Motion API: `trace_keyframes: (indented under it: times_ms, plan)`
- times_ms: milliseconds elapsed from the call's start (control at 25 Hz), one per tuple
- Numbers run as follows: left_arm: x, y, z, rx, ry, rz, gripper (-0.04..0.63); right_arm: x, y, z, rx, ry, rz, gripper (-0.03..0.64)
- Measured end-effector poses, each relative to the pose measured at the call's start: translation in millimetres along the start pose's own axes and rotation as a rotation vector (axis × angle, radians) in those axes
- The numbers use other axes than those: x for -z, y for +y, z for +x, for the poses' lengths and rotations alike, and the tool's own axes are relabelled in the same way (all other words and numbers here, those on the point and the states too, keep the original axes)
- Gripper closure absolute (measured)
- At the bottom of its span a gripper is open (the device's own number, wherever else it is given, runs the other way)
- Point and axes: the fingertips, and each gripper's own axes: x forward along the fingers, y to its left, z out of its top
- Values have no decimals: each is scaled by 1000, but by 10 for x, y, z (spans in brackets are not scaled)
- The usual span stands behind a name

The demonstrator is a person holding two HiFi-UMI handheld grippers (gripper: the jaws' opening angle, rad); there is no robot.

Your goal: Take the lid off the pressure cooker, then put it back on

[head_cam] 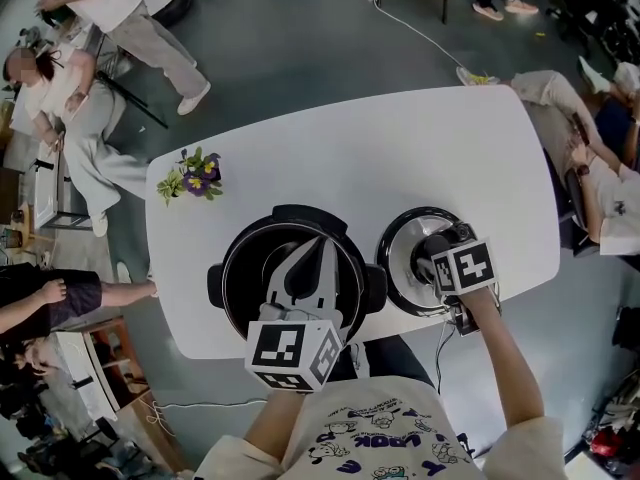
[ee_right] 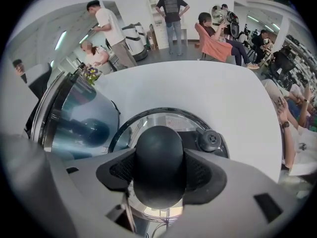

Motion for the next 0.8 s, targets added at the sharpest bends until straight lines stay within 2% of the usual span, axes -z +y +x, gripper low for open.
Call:
trace_keyframes:
  times_ms: [800]
  plan:
    - [84,120,5,-6,10,-15,581,97,16,263,112,8,-18,322]
